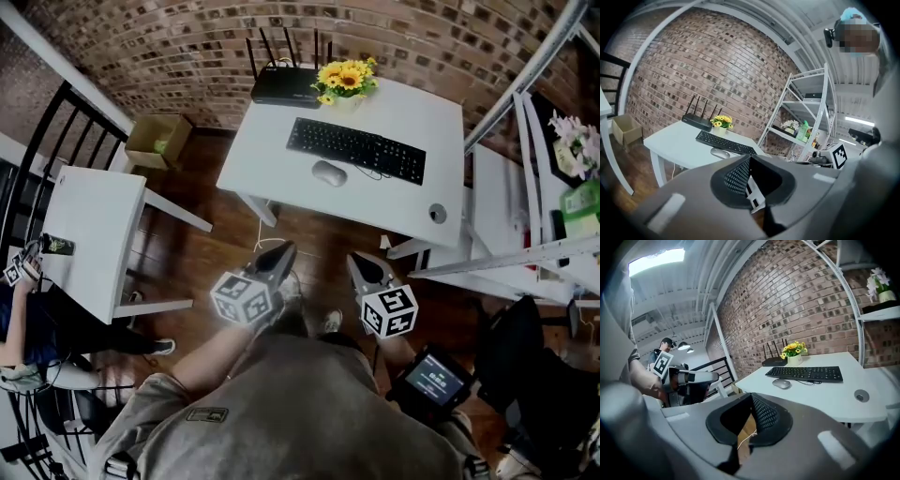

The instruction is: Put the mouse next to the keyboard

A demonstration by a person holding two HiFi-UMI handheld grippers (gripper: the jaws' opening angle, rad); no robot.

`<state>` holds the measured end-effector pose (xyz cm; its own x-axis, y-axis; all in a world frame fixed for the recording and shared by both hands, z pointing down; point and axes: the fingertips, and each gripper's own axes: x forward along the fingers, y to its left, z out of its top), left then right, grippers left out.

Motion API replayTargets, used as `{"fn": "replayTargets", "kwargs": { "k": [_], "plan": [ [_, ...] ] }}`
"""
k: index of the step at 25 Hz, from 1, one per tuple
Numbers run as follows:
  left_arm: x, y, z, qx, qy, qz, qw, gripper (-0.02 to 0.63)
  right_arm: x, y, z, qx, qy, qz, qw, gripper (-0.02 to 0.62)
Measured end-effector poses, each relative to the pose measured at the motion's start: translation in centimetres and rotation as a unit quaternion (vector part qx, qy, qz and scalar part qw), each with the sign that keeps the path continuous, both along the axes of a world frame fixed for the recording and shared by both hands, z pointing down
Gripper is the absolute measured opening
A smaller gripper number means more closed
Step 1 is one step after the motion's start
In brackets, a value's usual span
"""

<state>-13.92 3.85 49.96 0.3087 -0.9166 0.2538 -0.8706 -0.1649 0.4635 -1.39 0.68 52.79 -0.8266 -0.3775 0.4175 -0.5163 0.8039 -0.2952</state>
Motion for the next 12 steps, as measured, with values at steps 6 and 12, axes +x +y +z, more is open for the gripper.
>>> {"fn": "replayTargets", "kwargs": {
  "k": [6,12],
  "plan": [
    [-3.9,-5.8,2.1,-0.006,0.013,0.018,0.9997,0.0,-4.4,-5.6,1.7,0.004,0.041,-0.008,0.999,0.012],
    [-7.9,-11.0,3.1,-0.013,0.027,0.049,0.9984,0.0,-9.1,-10.8,2.6,0.006,0.097,-0.018,0.995,0.012]
  ]
}}
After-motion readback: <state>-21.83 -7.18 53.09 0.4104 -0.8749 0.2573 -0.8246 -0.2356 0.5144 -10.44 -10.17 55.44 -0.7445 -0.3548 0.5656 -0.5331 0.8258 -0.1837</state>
